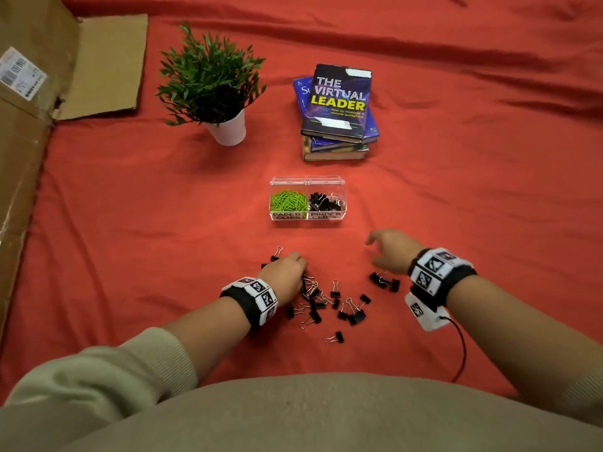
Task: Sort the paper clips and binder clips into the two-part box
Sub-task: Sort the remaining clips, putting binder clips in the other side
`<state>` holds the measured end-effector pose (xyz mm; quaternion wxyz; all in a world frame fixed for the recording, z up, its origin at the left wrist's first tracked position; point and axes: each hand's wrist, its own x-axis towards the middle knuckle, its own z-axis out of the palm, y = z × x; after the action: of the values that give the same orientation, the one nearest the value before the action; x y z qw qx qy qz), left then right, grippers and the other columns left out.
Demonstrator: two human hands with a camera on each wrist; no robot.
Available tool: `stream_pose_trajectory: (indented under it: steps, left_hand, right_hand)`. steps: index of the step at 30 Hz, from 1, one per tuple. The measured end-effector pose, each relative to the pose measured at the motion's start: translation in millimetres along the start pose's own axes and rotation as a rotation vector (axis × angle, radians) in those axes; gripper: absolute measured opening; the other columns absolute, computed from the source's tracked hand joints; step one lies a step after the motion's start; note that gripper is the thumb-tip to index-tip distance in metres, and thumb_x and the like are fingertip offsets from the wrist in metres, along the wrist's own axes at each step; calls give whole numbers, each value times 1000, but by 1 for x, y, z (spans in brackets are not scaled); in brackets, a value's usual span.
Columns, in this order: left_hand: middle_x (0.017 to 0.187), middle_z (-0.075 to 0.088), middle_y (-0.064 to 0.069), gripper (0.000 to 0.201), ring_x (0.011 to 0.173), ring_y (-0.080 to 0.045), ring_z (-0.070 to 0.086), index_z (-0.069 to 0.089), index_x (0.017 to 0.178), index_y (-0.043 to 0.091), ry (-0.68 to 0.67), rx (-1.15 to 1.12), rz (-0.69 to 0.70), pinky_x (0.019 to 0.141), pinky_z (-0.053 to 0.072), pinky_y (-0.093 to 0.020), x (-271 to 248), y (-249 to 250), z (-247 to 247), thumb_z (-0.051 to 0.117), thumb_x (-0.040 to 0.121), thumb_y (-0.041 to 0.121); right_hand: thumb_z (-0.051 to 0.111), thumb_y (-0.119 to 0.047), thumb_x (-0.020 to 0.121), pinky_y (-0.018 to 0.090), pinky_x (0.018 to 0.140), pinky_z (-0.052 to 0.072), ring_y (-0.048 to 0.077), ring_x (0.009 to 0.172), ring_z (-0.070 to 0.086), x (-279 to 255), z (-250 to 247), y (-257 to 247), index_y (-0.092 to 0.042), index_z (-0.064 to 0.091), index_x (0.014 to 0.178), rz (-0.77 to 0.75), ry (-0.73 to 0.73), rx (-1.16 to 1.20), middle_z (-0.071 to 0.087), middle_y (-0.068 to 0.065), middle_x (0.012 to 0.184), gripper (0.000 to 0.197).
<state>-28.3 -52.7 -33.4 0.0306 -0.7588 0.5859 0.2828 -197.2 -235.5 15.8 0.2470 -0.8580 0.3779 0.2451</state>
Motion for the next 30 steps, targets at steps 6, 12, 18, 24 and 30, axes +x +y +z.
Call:
stream_pose_trajectory:
  steps: [6, 12, 18, 24, 30]
  left_hand:
    - [110, 48, -7, 20, 92, -30, 58, 49, 103, 10, 10, -67, -11, 73, 48, -41, 1, 3, -2, 53, 84, 12]
    - [101, 62, -4, 13, 90, -25, 59, 56, 94, 15, 10, -230, -67, 73, 47, -32, 2, 1, -8, 57, 81, 12]
    - [85, 66, -1, 9, 78, -21, 60, 57, 81, 17, 155, -426, -119, 67, 47, -30, 16, 4, -37, 61, 79, 10]
    - [93, 63, 1, 13, 85, -17, 59, 59, 96, 16, 318, -417, -55, 73, 46, -26, 60, 9, -85, 58, 84, 12]
    - [102, 65, -10, 16, 93, -30, 60, 58, 98, 13, 312, -269, -72, 77, 50, -36, 100, 14, -103, 54, 83, 8]
  right_hand:
    - [66, -20, 78, 37, 82, 51, 25, 110, 46, -30, 55, 25, -29, 44, 125, 47, -3, -13, 39, 4, 120, 54]
    - [60, -14, 84, 36, 87, 46, 26, 107, 48, -26, 73, 22, -16, 54, 116, -38, 85, 58, 45, 6, 114, 32]
    - [63, -14, 80, 23, 78, 40, 20, 95, 53, -19, 70, 11, -11, 59, 103, -137, 85, 147, 50, 0, 97, 24]
    - [69, -3, 80, 13, 50, 48, 13, 63, 57, -7, 35, -14, -10, 61, 93, -6, 60, 808, 60, 1, 77, 16]
    - [66, 8, 79, 16, 50, 53, 15, 55, 58, 26, -30, -35, -8, 60, 82, -49, 185, 1042, 59, 7, 71, 18]
